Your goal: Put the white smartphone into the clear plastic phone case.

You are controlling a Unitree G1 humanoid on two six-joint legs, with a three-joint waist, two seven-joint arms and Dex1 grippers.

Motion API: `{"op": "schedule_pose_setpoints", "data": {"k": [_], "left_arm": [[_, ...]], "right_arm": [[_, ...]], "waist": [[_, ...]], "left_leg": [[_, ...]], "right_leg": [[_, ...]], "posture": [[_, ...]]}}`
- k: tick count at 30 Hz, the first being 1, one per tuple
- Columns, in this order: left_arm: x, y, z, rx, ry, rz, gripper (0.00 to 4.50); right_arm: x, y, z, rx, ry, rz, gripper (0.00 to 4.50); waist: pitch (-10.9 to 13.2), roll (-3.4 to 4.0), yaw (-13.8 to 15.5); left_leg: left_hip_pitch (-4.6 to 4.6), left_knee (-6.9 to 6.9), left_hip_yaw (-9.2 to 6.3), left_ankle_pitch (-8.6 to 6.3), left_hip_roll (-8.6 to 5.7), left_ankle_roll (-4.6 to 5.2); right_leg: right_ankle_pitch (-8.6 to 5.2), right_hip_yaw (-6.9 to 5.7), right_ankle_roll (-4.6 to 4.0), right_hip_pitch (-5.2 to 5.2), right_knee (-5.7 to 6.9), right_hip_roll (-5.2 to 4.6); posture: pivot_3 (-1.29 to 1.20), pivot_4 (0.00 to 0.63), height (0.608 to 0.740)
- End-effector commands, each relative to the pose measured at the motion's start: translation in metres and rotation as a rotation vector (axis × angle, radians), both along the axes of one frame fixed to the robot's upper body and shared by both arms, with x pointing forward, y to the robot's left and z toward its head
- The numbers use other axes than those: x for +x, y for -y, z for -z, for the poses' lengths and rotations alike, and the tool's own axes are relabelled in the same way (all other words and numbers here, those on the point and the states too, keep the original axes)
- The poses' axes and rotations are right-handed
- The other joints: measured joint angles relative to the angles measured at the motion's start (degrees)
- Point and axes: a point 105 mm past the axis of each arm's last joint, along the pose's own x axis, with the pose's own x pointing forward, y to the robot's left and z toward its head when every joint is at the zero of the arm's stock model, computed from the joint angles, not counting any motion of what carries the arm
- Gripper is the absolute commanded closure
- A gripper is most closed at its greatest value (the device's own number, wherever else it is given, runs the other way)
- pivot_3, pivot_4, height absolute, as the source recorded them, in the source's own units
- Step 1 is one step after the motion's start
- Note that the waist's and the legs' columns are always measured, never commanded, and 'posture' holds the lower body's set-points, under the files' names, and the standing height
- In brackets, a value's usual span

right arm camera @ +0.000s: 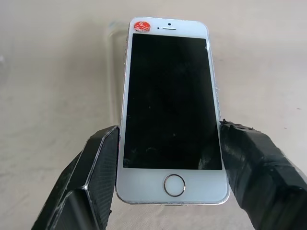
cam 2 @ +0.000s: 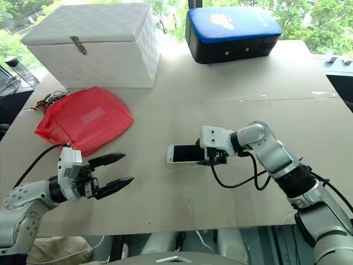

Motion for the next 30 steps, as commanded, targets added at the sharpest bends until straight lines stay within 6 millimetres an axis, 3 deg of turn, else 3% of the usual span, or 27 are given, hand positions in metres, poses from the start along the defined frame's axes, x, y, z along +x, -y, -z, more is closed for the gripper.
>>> {"op": "schedule_pose_setpoints", "data": {"k": [1, 15, 30], "left_arm": [[-0.002, -0.005, -0.007, 0.026, 0.035, -0.010, 0.00], [-0.001, -0.002, -0.007, 0.027, 0.038, -0.004, 0.00], [-0.002, 0.010, -0.003, 0.037, 0.038, 0.013, 0.00]], "right_arm": [[-0.006, -0.001, -0.007, -0.015, 0.055, -0.063, 1.75], [-0.007, 0.006, 0.006, -0.175, 0.083, -0.160, 1.75], [0.006, 0.000, 0.000, -0.211, 0.181, -0.243, 1.75]], "waist": [[0.00, 0.00, 0.01], [-0.01, -0.01, 0.00], [-0.02, -0.02, -0.02]], "left_leg": [[0.00, 0.00, 0.00, 0.00, 0.00, 0.00], [0.02, 0.03, -0.02, 0.00, 0.00, 0.00], [0.04, 0.21, -0.09, 0.00, -0.01, 0.00]], "right_leg": [[0.00, 0.00, 0.00, 0.00, 0.00, 0.00], [0.00, -0.04, 0.00, 0.04, 0.00, 0.00], [0.00, -0.11, 0.00, 0.14, 0.05, 0.00]], "posture": [[0.00, 0.150, 0.740], [0.00, 0.150, 0.740], [0.00, 0.150, 0.740]]}}
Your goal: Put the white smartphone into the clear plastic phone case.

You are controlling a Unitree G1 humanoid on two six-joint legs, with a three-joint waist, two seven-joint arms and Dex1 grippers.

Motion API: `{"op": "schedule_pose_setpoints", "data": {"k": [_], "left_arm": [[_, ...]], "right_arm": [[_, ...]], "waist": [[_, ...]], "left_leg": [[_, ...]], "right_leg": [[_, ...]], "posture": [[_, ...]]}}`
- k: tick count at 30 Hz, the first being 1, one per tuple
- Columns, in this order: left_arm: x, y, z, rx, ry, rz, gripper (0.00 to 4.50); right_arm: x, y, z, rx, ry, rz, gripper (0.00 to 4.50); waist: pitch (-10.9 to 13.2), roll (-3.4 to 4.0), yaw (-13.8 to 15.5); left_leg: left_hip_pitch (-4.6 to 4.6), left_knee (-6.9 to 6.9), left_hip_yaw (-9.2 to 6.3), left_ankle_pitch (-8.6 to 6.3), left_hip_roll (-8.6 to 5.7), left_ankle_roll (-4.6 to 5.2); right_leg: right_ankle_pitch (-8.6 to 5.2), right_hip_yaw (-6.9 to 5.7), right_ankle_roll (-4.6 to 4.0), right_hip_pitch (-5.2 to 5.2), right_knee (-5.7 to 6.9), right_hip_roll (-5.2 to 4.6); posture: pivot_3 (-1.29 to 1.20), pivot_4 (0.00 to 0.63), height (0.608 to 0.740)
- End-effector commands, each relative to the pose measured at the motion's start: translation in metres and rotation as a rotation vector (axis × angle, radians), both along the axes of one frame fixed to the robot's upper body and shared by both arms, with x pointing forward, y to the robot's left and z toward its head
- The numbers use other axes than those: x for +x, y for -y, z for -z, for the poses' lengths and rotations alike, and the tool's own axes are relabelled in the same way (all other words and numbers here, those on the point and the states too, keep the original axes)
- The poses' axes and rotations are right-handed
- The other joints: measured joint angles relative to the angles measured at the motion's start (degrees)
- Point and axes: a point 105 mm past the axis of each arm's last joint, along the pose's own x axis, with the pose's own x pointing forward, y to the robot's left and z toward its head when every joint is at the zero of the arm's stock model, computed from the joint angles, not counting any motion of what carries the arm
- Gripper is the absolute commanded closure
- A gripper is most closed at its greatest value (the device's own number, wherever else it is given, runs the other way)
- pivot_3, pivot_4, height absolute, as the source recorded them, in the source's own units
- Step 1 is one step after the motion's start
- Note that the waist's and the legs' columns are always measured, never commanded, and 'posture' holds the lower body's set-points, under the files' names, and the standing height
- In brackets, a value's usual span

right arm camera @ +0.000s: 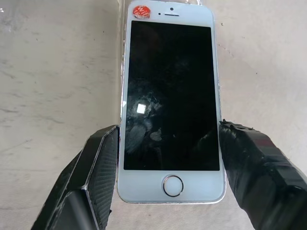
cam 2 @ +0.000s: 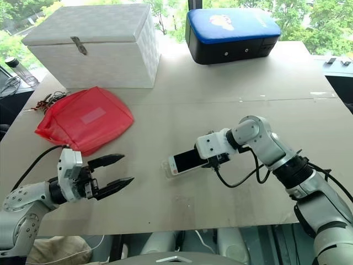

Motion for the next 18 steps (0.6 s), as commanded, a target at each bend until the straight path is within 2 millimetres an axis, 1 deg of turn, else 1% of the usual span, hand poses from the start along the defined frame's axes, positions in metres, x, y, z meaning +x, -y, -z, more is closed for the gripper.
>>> {"op": "schedule_pose_setpoints", "data": {"k": [1, 6, 8, 12, 14, 18], "left_arm": [[-0.001, 0.012, -0.007, 0.017, 0.040, 0.036, 0.00], [-0.001, 0.025, -0.007, 0.041, 0.040, 0.069, 0.00], [0.002, 0.037, -0.009, 0.063, 0.052, 0.094, 0.00], [0.011, 0.049, -0.017, 0.053, 0.067, 0.087, 0.00], [0.012, 0.050, -0.018, 0.052, 0.065, 0.089, 0.00], [0.011, 0.047, -0.016, 0.052, 0.051, 0.087, 0.00]], "right_arm": [[0.002, 0.004, 0.002, -0.049, 0.025, -0.022, 1.75], [0.002, 0.006, 0.004, -0.069, 0.022, -0.050, 1.75], [0.003, 0.007, 0.004, -0.078, 0.019, -0.047, 1.75], [0.003, 0.010, 0.004, -0.099, 0.024, -0.051, 1.75], [0.003, 0.011, 0.004, -0.108, 0.024, -0.057, 1.75], [0.006, 0.010, 0.002, -0.104, 0.032, -0.056, 1.75]], "waist": [[0.00, 0.00, 0.01], [0.00, 0.00, 0.04], [0.00, 0.00, 0.12], [0.00, 0.00, 0.26], [0.00, 0.00, 0.20], [0.00, 0.00, 0.11]], "left_leg": [[0.00, 0.00, 0.00, 0.00, 0.00, 0.00], [-0.01, 0.02, -0.02, 0.00, -0.01, 0.00], [-0.01, 0.02, -0.03, 0.00, -0.01, 0.00], [-0.01, 0.08, -0.09, 0.00, -0.03, 0.00], [-0.01, 0.09, -0.09, 0.00, -0.03, 0.00], [-0.01, 0.09, -0.09, 0.00, -0.04, 0.00]], "right_leg": [[0.00, 0.00, 0.00, 0.00, 0.00, 0.00], [0.00, -0.01, 0.00, 0.01, 0.00, 0.00], [0.00, -0.02, 0.00, 0.02, 0.00, 0.00], [0.00, -0.08, 0.00, 0.07, 0.02, 0.00], [0.00, -0.08, 0.00, 0.07, 0.02, 0.00], [0.00, -0.08, 0.00, 0.07, 0.02, 0.00]], "posture": [[0.00, 0.150, 0.740], [0.00, 0.150, 0.740], [0.00, 0.150, 0.740], [0.00, 0.150, 0.740], [0.00, 0.150, 0.740], [0.00, 0.150, 0.740]]}}
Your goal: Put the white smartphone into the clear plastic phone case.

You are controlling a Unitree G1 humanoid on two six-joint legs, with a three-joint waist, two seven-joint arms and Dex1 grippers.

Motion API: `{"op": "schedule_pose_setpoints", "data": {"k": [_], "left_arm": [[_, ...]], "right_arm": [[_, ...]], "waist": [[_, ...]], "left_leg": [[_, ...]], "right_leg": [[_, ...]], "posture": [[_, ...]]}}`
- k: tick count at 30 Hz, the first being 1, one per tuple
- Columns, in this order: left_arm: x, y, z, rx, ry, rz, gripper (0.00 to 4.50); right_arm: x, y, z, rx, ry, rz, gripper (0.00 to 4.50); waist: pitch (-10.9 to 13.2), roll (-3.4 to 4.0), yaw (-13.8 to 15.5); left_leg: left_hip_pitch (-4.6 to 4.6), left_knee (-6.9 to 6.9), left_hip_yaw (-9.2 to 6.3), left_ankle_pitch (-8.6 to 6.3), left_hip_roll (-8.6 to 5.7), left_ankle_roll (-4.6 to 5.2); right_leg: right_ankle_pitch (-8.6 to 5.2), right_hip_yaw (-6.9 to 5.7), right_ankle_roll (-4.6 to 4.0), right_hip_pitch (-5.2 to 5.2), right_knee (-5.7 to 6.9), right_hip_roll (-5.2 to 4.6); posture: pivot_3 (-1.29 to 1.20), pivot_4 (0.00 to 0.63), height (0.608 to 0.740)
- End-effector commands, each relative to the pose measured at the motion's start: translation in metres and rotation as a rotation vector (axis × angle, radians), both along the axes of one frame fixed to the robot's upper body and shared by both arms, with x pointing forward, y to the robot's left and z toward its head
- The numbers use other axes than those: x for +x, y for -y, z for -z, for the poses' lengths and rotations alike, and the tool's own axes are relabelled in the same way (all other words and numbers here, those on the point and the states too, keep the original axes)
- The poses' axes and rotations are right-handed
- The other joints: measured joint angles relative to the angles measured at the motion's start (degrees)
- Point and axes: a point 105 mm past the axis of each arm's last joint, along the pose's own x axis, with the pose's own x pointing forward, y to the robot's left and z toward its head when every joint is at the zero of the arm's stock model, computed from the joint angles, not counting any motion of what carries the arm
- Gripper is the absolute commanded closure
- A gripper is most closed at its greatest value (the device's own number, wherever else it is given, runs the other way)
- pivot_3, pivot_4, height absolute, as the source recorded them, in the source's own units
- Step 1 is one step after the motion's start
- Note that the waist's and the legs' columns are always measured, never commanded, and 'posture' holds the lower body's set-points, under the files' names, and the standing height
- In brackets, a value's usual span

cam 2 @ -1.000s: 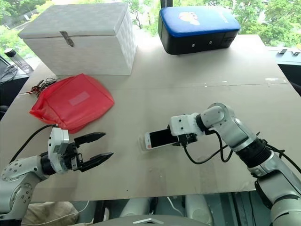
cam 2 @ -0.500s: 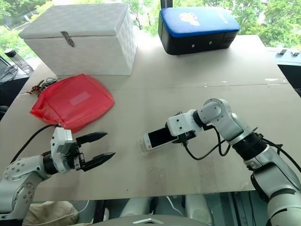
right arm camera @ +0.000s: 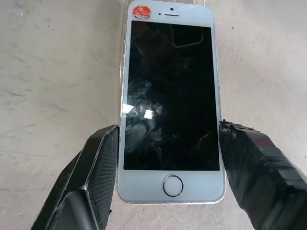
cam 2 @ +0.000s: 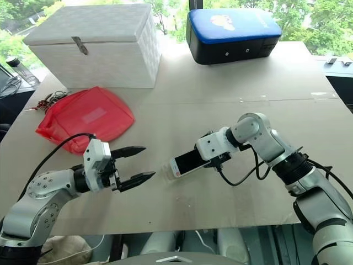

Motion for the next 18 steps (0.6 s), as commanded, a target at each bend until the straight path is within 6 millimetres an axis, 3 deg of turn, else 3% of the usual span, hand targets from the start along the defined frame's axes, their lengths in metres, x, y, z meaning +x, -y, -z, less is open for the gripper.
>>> {"op": "schedule_pose_setpoints", "data": {"k": [1, 6, 7, 9, 18], "left_arm": [[-0.004, -0.003, -0.002, 0.003, 0.001, 0.012, 0.00], [-0.010, -0.011, 0.007, 0.022, -0.028, 0.003, 0.00], [-0.011, -0.012, 0.008, 0.020, -0.031, -0.002, 0.00], [-0.011, -0.014, 0.009, 0.016, -0.033, -0.010, 0.00], [-0.013, -0.019, 0.016, 0.022, -0.042, -0.018, 0.00]], "right_arm": [[0.005, 0.007, 0.002, -0.044, 0.008, 0.016, 1.75], [0.003, 0.006, -0.001, -0.026, -0.024, 0.003, 1.75], [0.002, 0.005, -0.002, -0.024, -0.026, -0.006, 0.73], [0.003, 0.004, -0.004, -0.011, -0.014, -0.015, 0.08], [-0.009, -0.011, -0.029, 0.110, 0.014, -0.061, 0.08]], "waist": [[0.00, 0.00, 0.03], [0.00, 0.00, 0.14], [0.00, 0.00, 0.21], [0.02, 0.03, 0.19], [0.05, 0.06, -0.12]], "left_leg": [[0.00, 0.00, -0.01, 0.00, 0.00, 0.00], [0.00, 0.00, -0.01, 0.00, 0.00, 0.00], [0.00, 0.01, -0.03, 0.00, 0.00, 0.00], [-0.02, 0.01, -0.06, 0.00, 0.00, 0.00], [-0.04, -0.02, -0.04, 0.00, 0.00, 0.00]], "right_leg": [[0.00, 0.00, 0.00, 0.00, 0.00, 0.00], [0.00, -0.01, 0.00, 0.01, -0.01, -0.01], [0.00, -0.03, 0.00, 0.01, -0.01, -0.01], [0.00, -0.06, 0.00, 0.01, -0.01, -0.01], [0.00, -0.03, 0.00, -0.03, -0.01, -0.01]], "posture": [[0.00, 0.150, 0.740], [0.00, 0.150, 0.740], [0.00, 0.150, 0.740], [0.00, 0.150, 0.740], [0.00, 0.150, 0.740]]}}
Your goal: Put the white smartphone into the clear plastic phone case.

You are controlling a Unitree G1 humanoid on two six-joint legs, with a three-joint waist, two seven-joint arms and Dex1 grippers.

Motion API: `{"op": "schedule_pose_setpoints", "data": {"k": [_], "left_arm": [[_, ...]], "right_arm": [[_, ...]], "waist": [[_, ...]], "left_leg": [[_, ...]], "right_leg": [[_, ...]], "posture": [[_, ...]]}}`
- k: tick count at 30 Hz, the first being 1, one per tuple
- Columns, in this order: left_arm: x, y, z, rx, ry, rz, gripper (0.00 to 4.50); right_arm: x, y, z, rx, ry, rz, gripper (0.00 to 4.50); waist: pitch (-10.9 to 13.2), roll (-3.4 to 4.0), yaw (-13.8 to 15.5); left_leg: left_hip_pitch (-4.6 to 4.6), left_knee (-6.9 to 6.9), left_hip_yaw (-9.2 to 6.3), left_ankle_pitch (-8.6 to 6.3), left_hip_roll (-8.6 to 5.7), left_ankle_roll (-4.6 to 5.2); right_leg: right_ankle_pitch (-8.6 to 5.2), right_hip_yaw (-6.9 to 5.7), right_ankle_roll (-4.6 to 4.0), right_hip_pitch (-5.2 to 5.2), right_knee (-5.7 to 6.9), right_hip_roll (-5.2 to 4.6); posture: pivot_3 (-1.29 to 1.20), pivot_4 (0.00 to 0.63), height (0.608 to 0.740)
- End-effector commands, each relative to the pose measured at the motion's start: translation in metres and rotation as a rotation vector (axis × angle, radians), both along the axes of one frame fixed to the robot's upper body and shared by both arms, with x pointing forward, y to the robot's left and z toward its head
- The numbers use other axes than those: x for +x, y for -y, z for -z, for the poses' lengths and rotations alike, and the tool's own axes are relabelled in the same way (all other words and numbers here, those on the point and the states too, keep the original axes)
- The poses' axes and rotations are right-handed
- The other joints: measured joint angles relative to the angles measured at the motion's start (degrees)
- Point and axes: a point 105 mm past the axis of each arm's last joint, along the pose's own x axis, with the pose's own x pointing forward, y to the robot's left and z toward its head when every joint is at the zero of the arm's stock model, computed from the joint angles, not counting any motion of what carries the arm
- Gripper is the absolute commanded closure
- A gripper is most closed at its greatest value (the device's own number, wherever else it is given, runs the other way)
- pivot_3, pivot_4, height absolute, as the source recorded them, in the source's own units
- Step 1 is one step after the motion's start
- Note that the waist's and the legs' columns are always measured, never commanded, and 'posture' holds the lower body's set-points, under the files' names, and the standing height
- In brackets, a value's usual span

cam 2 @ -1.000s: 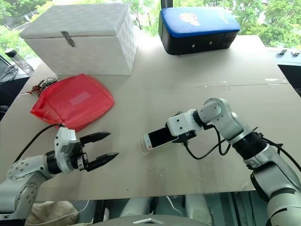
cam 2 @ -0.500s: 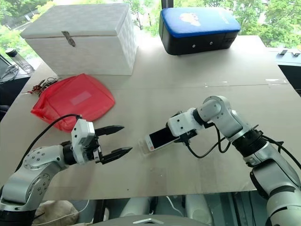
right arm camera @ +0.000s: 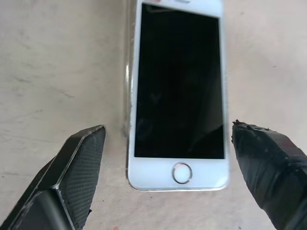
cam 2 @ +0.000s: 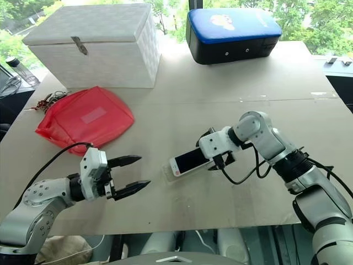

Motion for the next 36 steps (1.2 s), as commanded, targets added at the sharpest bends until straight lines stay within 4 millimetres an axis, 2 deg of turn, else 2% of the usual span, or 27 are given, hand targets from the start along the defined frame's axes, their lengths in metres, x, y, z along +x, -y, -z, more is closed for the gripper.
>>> {"op": "schedule_pose_setpoints", "data": {"k": [1, 8, 13, 17, 24, 30, 36], "left_arm": [[-0.001, -0.004, -0.003, 0.007, 0.031, -0.002, 0.00], [-0.003, -0.007, 0.003, 0.007, 0.017, 0.000, 0.00], [-0.004, -0.013, 0.005, 0.016, 0.011, 0.004, 0.00], [-0.006, -0.015, 0.005, 0.019, 0.008, 0.008, 0.00], [-0.013, -0.016, 0.002, 0.029, 0.000, 0.006, 0.00], [-0.014, -0.015, -0.004, 0.029, -0.003, -0.010, 0.00], [-0.007, -0.018, -0.013, 0.001, 0.008, -0.077, 0.00]], "right_arm": [[-0.011, -0.016, -0.023, 0.108, 0.061, -0.056, 0.08], [-0.031, -0.035, -0.004, 0.158, 0.083, -0.120, 0.08], [-0.027, -0.037, 0.004, 0.138, 0.122, -0.093, 0.08], [-0.022, -0.046, 0.007, 0.163, 0.167, -0.059, 0.08], [-0.029, -0.062, 0.006, 0.229, 0.152, -0.057, 0.08], [-0.013, -0.078, 0.006, 0.285, 0.155, 0.072, 0.08], [0.013, -0.080, 0.006, 0.304, 0.207, 0.183, 0.08]], "waist": [[0.00, 0.00, 0.02], [0.00, 0.00, 0.25], [0.00, 0.00, 0.05], [0.00, 0.00, -0.02], [0.00, 0.00, 0.03], [0.00, 0.00, -0.07], [0.00, 0.01, -0.04]], "left_leg": [[0.00, 0.00, -0.01, 0.00, 0.00, 0.00], [-0.02, 0.02, -0.03, 0.00, -0.02, 0.00], [0.01, 0.00, -0.03, 0.00, -0.02, 0.00], [0.00, 0.00, -0.02, 0.00, -0.02, 0.00], [0.00, 0.00, -0.02, 0.00, -0.02, 0.00], [0.00, -0.01, -0.03, 0.00, -0.02, 0.00], [0.01, 0.00, -0.02, 0.00, -0.03, -0.01]], "right_leg": [[0.00, -0.01, 0.00, 0.00, 0.00, 0.00], [0.00, -0.03, 0.00, 0.00, 0.00, -0.02], [0.00, -0.03, 0.00, 0.00, 0.02, 0.00], [0.00, -0.03, 0.00, 0.00, 0.02, 0.00], [0.00, -0.02, 0.00, -0.01, 0.01, -0.01], [0.00, -0.03, 0.00, -0.01, 0.03, 0.00], [0.00, -0.02, 0.00, -0.01, 0.03, 0.00]], "posture": [[0.00, 0.150, 0.740], [0.00, 0.150, 0.740], [0.00, 0.150, 0.740], [0.00, 0.150, 0.740], [0.00, 0.150, 0.740], [0.00, 0.150, 0.740], [0.00, 0.150, 0.740]]}}
